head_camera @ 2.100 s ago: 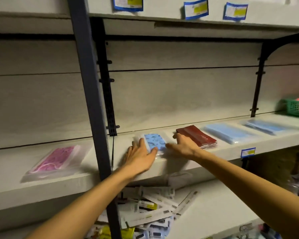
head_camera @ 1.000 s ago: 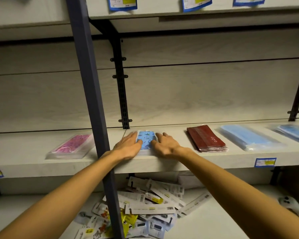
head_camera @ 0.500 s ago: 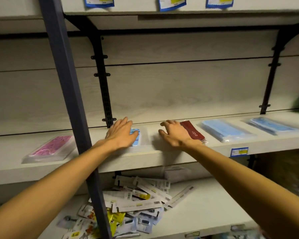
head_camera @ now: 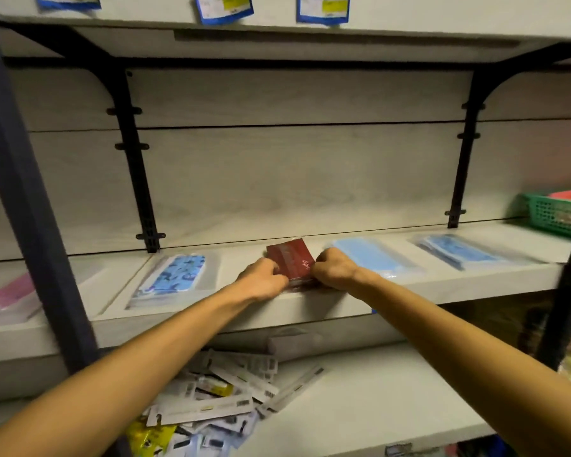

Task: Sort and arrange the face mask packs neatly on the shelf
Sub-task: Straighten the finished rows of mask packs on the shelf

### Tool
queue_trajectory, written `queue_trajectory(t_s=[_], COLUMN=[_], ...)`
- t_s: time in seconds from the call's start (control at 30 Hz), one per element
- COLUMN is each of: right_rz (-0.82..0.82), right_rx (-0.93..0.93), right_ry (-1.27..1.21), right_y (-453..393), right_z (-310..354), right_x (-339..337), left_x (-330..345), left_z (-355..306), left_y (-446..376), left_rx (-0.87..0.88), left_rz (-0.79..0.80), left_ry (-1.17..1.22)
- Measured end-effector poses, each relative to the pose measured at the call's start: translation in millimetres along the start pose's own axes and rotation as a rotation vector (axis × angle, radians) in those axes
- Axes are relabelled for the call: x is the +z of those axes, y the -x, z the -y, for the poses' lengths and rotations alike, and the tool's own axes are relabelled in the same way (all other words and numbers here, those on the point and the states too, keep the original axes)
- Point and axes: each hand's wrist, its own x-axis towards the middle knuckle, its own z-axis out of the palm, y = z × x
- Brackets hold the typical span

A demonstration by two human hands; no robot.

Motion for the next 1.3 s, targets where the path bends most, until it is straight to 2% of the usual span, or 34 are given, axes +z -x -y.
queue_trajectory(t_s=[0.27,0.47,0.7,0.77,0.87,0.93,1.03,1.13,1.3], right_rz=[0.025,0.036,0.037,0.039,-0.123,-0.226,-0.306,-0.319,-0.109], right_rx=[-0.184,-0.222,-0.178,-0.186,-0.204,-0.183,-0.082,0.065,0.189], right_ry=[-0.032,-0.079,-0.218,-0.179,-0.069,-0.071,0.012,0.171,0.161], right_y=[-6,-6,1,3,2,0,-6,-10,-17], right_z=[7,3,0,-1,-12,-28,-65,-103,-145], right_x=[25,30,23,17,-10,-40,-84,-113,-127], left_x=[-5,-3,-11,-16,-18,-12,6,37,78], left_z=[16,17,12,11,3,-15,-54,-95,-125], left_y=[6,19,24,25,19,10,-6,-24,-53], left_rx=[-0.172,-0.159,-0.121,-0.129,-0.032,0.119,0.23,0.154,0.054], left_rz=[-0.221,-0.244,-0.224,-0.213,-0.294,-0.356,-0.26,-0.055,0.116], left_ry=[0.052,-0.018,-0.161,-0.227,-0.438,-0.402,-0.189,-0.081,0.055])
